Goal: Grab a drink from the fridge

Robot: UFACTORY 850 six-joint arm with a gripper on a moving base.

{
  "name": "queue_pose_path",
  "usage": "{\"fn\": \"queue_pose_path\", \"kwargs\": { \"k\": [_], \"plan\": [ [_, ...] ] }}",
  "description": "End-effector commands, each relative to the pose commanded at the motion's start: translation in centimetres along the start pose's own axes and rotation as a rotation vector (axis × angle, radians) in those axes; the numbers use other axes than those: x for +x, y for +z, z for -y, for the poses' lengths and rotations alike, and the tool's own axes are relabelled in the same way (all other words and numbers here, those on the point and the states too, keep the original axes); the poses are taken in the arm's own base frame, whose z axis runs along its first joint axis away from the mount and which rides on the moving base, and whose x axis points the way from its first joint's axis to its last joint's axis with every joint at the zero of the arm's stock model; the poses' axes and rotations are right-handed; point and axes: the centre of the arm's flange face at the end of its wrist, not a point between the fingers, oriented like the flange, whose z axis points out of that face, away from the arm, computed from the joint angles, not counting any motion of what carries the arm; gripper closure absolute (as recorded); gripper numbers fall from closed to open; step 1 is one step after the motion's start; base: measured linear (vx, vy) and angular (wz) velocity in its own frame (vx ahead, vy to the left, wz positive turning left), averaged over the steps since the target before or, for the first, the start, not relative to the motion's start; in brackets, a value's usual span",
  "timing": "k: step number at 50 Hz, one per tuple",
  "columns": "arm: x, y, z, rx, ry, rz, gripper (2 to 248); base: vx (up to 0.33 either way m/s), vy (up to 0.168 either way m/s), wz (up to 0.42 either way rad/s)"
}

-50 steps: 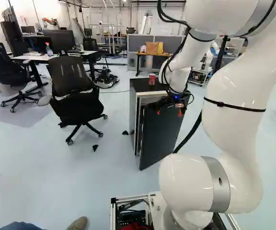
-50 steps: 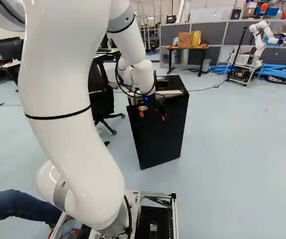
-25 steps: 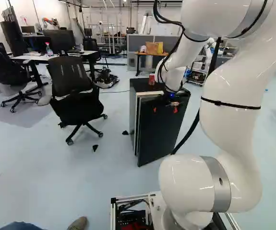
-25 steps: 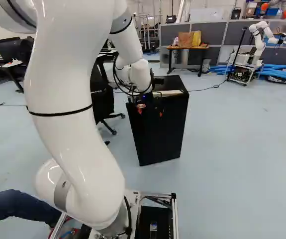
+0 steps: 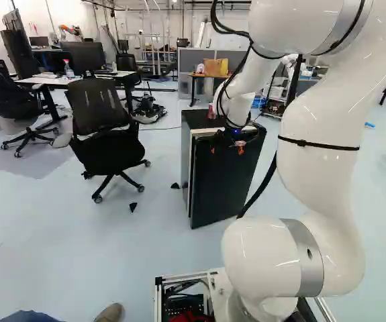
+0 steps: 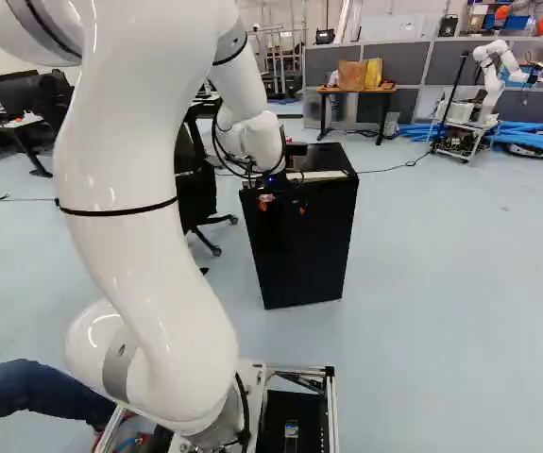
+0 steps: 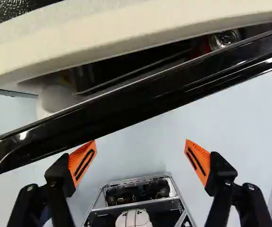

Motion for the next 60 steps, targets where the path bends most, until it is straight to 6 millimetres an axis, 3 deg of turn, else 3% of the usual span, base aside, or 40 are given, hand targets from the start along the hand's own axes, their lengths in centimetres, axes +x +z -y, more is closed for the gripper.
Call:
{"fn": "queue_pose_path", "kwargs": {
  "k": [60],
  "plan": [
    [1.3,-0.1,0.0,0.000,0.000,-0.145,3,0.000,0.000,0.000]
  ]
}}
